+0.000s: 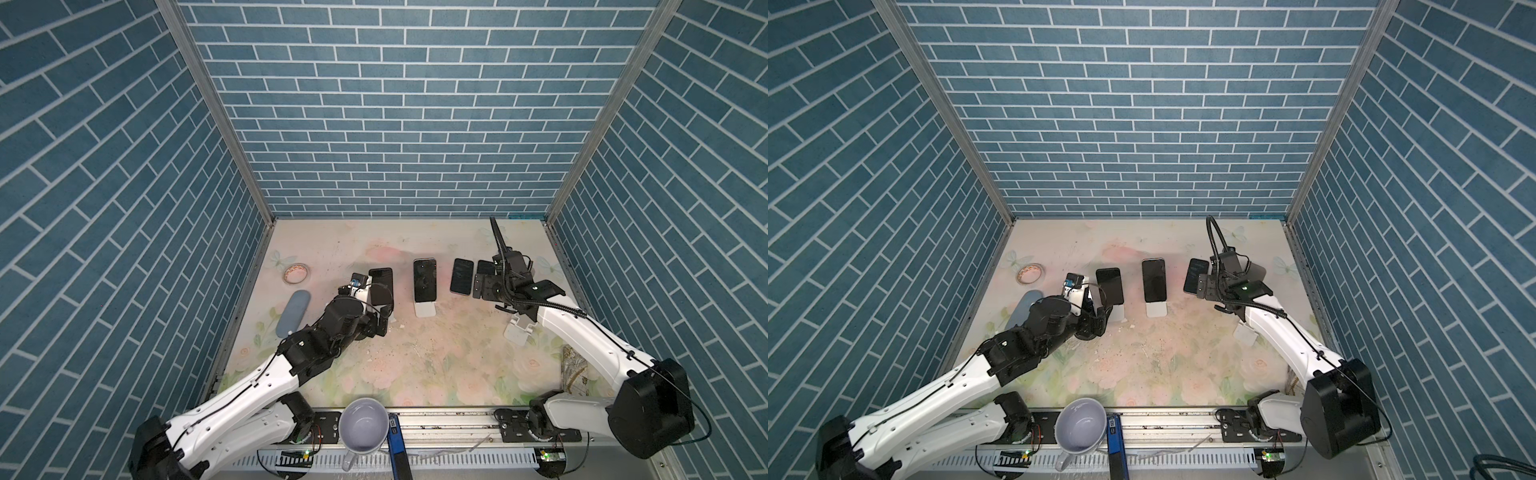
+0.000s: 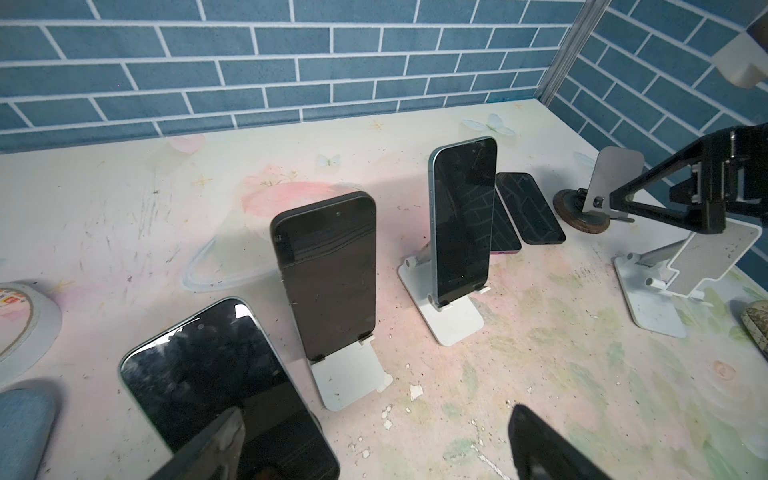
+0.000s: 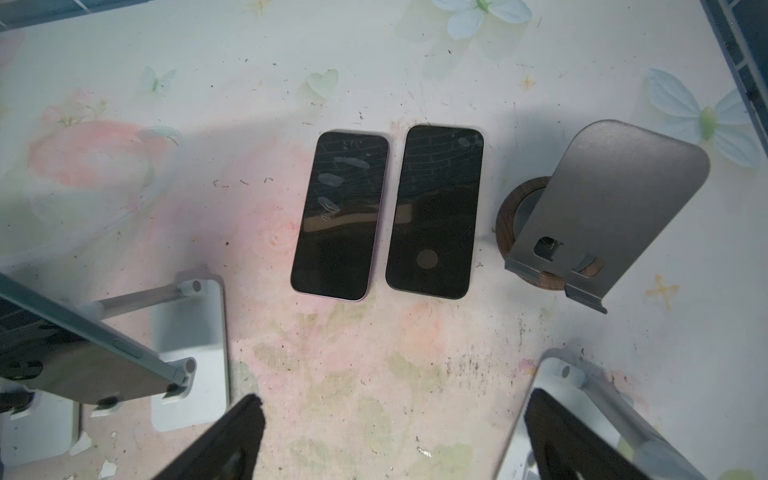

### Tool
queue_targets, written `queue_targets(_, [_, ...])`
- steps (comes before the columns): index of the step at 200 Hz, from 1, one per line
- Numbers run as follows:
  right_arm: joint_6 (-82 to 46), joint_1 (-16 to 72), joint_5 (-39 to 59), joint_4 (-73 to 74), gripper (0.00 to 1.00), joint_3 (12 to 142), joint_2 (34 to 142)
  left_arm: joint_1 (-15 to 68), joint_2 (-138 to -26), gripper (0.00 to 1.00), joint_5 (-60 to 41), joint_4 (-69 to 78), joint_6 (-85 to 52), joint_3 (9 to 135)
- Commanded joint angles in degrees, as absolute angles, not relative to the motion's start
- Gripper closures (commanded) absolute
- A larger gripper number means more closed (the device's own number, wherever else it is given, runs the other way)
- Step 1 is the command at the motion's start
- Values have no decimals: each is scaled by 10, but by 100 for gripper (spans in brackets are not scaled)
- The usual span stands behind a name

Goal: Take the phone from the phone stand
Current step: 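Reach the left gripper to the teal-edged phone on the nearest stand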

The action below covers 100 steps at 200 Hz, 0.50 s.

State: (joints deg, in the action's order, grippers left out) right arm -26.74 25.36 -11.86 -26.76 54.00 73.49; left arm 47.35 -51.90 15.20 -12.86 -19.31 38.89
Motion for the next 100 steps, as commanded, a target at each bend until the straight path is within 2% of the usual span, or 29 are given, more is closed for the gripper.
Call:
queue_targets(1, [-283, 257, -130, -264, 1, 559, 743, 496, -551, 0, 206, -110, -209, 424])
queue_targets(100, [-292, 256, -126, -236, 1, 510, 751, 560, -700, 0, 275, -71, -237, 517])
